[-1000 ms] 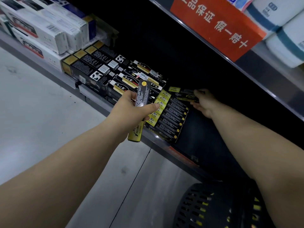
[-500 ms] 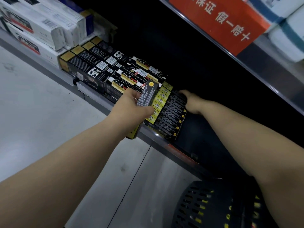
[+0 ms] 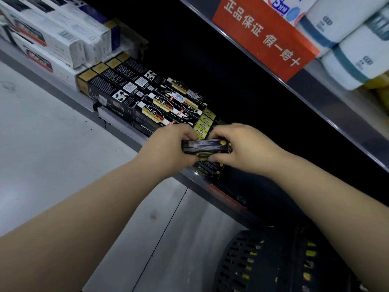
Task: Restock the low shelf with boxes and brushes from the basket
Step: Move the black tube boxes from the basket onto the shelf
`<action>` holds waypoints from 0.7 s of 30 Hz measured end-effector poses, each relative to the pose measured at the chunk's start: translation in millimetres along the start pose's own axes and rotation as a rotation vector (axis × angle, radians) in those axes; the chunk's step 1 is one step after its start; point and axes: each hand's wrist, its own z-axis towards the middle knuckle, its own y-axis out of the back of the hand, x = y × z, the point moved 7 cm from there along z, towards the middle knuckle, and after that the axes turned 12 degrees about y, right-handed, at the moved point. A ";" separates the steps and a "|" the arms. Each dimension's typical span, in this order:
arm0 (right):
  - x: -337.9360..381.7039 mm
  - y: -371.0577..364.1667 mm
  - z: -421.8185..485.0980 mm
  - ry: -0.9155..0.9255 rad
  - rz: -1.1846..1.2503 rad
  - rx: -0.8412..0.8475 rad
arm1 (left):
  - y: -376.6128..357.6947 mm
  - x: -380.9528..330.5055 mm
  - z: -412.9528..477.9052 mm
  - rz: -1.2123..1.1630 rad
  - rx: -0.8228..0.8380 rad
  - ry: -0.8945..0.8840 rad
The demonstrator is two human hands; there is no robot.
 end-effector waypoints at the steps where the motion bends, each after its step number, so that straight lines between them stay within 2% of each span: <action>1: -12.3 -4.2 -5.5 -0.082 -0.010 0.025 | 4.2 2.3 -0.3 0.029 -0.043 0.006; 4: -50.0 -25.0 -25.4 -0.343 0.055 0.084 | 21.6 16.4 0.4 -0.069 -0.117 0.094; 6: -62.0 -44.7 -30.5 -0.420 0.083 0.135 | 26.8 25.7 1.3 -0.190 -0.105 0.153; 13: -64.1 -90.6 -3.1 -0.411 0.138 0.267 | 25.4 21.1 -2.6 -0.295 -0.025 0.147; 21: -72.9 -98.6 -9.6 -0.409 0.185 0.233 | 28.2 17.7 -7.0 -0.289 -0.007 0.147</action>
